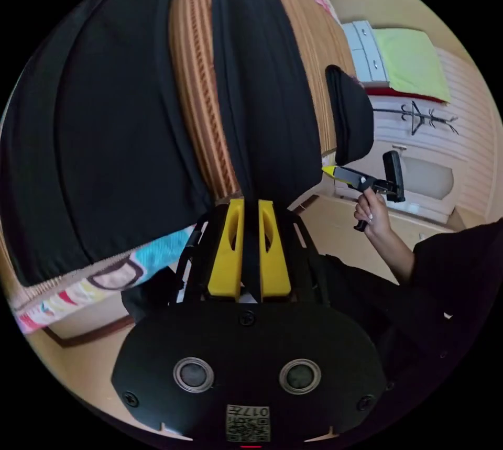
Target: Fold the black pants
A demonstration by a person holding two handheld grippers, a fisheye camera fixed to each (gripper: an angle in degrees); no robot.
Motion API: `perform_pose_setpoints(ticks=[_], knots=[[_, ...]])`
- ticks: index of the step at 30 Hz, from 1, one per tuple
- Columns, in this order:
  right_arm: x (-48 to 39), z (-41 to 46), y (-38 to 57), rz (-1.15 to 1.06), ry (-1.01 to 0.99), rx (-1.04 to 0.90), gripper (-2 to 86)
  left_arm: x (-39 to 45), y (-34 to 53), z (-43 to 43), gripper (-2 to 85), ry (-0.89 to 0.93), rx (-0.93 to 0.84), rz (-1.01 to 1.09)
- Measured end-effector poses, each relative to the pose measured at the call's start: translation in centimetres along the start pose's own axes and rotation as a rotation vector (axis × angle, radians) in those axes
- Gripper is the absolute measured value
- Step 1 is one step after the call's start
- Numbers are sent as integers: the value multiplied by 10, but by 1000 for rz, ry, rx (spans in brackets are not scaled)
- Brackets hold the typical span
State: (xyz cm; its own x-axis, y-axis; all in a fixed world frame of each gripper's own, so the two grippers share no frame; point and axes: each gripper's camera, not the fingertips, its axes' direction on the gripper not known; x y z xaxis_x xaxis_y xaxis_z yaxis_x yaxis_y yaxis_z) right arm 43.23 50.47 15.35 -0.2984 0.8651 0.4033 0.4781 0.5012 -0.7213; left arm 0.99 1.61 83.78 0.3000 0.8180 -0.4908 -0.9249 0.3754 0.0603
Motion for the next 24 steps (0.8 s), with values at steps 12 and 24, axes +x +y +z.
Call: perform_pose_setpoints(ticks=[12, 24], knots=[[-12, 4, 31, -56, 18, -48, 57, 19, -25, -52, 90, 124, 147, 47], [-217, -39, 92, -628, 27, -11, 27, 102, -57, -72, 175, 190, 66, 117]])
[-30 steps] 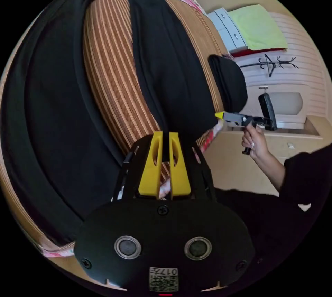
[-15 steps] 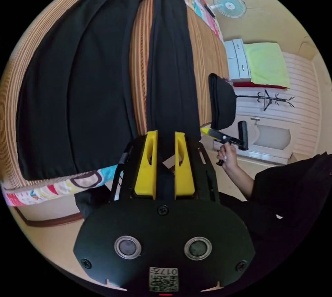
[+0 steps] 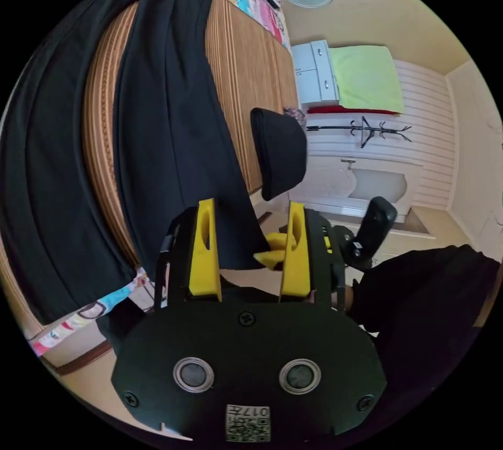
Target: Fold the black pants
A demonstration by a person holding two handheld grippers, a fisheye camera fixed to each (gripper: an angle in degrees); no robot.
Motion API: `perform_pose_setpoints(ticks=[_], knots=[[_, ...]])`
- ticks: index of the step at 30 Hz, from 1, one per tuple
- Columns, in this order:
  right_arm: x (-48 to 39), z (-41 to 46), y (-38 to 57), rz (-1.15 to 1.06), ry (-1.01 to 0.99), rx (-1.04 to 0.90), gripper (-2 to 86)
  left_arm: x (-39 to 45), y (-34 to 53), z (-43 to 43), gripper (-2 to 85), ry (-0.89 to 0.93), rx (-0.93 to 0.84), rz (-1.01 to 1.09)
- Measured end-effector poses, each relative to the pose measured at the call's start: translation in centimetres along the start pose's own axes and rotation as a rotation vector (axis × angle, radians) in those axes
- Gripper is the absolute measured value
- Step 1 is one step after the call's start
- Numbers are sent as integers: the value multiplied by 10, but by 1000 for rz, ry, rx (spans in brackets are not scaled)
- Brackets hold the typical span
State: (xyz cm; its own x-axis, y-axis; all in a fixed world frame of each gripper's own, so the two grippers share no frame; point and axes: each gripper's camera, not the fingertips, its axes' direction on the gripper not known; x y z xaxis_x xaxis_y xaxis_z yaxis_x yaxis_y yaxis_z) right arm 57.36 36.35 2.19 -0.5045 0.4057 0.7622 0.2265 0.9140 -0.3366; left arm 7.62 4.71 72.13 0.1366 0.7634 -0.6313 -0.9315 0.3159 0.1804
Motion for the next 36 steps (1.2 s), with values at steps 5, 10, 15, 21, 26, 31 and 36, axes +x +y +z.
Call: perform_pose_setpoints(ticks=[5, 10, 15, 21, 26, 31, 36], knots=[[-23, 16, -26, -203, -122, -129, 32, 7, 13, -6, 45, -252, -38, 108], [55, -30, -83, -190, -66, -120, 43, -6, 30, -40, 8, -226, 42, 35], [222, -50, -230, 81, -101, 20, 121, -5, 24, -52, 5, -159, 51, 78], [361, -5, -412, 373, -146, 206, 122, -7, 31, -57, 5, -83, 80, 46], [384, 16, -502, 498, -176, 398, 73, -18, 33, -74, 3, -26, 95, 16], [314, 11, -568, 431, 250, 369, 36, -54, 50, -118, -1, 186, 226, -30], [162, 38, -658, 89, 554, 370, 27, -102, 100, -179, -2, 383, 439, -170]])
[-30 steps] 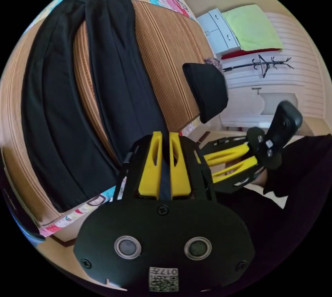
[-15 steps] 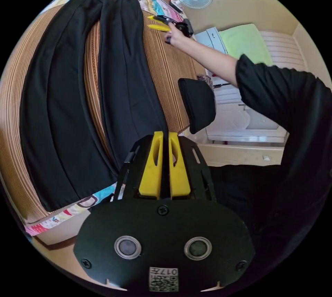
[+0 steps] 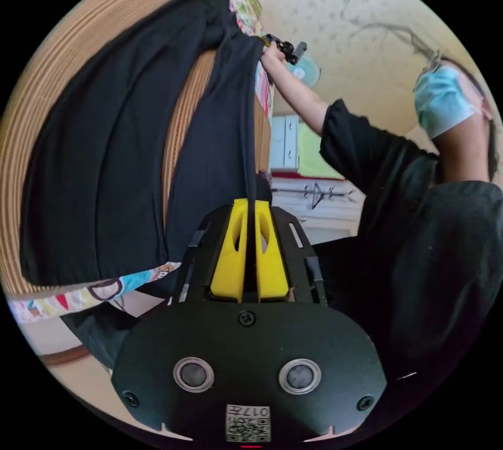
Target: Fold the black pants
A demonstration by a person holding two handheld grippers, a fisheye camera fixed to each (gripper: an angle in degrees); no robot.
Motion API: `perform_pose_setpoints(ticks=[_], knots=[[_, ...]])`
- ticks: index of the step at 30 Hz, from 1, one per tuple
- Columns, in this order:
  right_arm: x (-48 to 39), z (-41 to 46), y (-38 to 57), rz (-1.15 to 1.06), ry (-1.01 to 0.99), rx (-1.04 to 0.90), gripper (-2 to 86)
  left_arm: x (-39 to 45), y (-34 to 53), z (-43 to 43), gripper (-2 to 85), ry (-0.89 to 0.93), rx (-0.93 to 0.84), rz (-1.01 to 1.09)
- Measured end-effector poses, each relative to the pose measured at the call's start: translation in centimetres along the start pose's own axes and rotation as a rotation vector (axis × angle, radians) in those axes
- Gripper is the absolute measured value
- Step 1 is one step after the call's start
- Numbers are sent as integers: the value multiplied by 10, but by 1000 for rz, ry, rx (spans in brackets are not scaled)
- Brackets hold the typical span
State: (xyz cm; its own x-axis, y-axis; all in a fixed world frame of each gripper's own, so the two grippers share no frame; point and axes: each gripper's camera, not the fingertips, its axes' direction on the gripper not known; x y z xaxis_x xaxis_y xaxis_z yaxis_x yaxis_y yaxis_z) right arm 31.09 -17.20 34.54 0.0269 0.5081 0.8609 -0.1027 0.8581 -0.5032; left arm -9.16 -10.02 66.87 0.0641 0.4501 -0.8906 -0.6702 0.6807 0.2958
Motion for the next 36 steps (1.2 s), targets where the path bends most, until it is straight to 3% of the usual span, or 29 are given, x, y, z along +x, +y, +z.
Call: perform_pose_setpoints(ticks=[3, 6, 11, 15, 23, 27, 33, 36], knots=[[-97, 22, -36, -74, -34, -8, 26, -9, 4, -51, 1, -87, 76, -41], [-156, 75, -44, -82, -205, -109, 27, -23, -4, -78, 6, -274, 59, -61], [-183, 97, 51, -239, -387, -140, 53, -62, -23, -73, 16, -566, -100, -83], [-154, 66, 182, -291, -555, -248, 72, -67, -36, -72, 14, -569, -165, -30], [-118, 3, 466, -31, -590, -698, 104, -45, -58, -63, 13, -602, -327, 46], [-138, 4, 510, 40, -623, -809, 46, -38, -70, -56, 8, -599, -417, 78], [-144, -64, 506, 178, -609, -652, 30, -9, -66, -94, 0, -319, -422, 136], [-157, -59, 514, 138, -579, -658, 32, -12, -58, -109, 3, -390, -388, 88]])
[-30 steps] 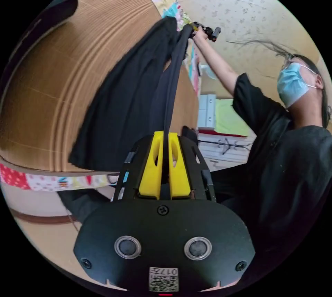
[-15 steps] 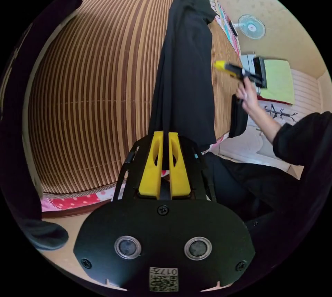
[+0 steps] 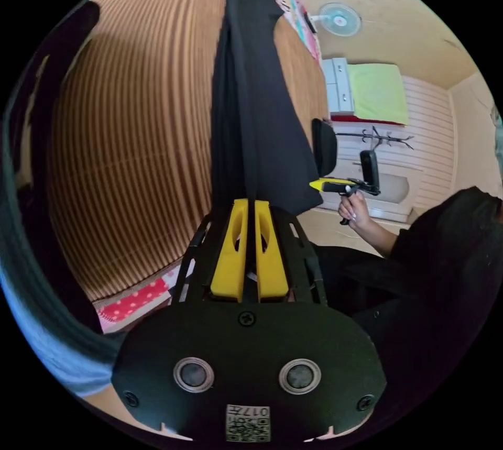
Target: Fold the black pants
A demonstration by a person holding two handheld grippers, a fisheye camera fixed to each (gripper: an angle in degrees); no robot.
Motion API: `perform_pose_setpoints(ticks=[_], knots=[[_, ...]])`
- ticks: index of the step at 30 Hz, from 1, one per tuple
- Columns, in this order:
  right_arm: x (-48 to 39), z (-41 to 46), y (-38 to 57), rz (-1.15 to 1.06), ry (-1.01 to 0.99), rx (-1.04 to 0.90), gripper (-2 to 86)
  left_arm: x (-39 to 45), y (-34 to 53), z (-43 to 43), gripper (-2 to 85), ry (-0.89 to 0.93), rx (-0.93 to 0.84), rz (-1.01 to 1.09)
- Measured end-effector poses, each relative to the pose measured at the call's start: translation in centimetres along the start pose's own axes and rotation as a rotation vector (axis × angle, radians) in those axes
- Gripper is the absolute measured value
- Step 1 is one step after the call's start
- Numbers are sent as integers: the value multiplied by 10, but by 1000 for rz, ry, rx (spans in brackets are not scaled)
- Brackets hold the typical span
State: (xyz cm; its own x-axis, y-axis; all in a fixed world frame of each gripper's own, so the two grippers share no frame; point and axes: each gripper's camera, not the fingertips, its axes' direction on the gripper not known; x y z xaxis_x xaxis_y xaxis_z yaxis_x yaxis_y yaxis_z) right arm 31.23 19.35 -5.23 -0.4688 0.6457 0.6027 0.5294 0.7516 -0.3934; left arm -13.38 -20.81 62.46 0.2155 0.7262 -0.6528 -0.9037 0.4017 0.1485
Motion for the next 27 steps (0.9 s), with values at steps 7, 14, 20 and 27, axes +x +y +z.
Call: perform_pose_setpoints(ticks=[7, 14, 20, 27], knots=[[21, 18, -16, 193, 87, 71, 113, 11, -18, 8, 44, -134, 21, -76], [22, 44, -62, 158, 136, 15, 61, 32, -49, 46, 55, -243, -97, -23], [23, 53, -17, 144, 294, -111, 27, 73, -11, 88, 39, -322, -220, 33], [62, -3, 15, 240, 86, -50, 58, 86, -14, 73, 78, -126, -239, -28]])
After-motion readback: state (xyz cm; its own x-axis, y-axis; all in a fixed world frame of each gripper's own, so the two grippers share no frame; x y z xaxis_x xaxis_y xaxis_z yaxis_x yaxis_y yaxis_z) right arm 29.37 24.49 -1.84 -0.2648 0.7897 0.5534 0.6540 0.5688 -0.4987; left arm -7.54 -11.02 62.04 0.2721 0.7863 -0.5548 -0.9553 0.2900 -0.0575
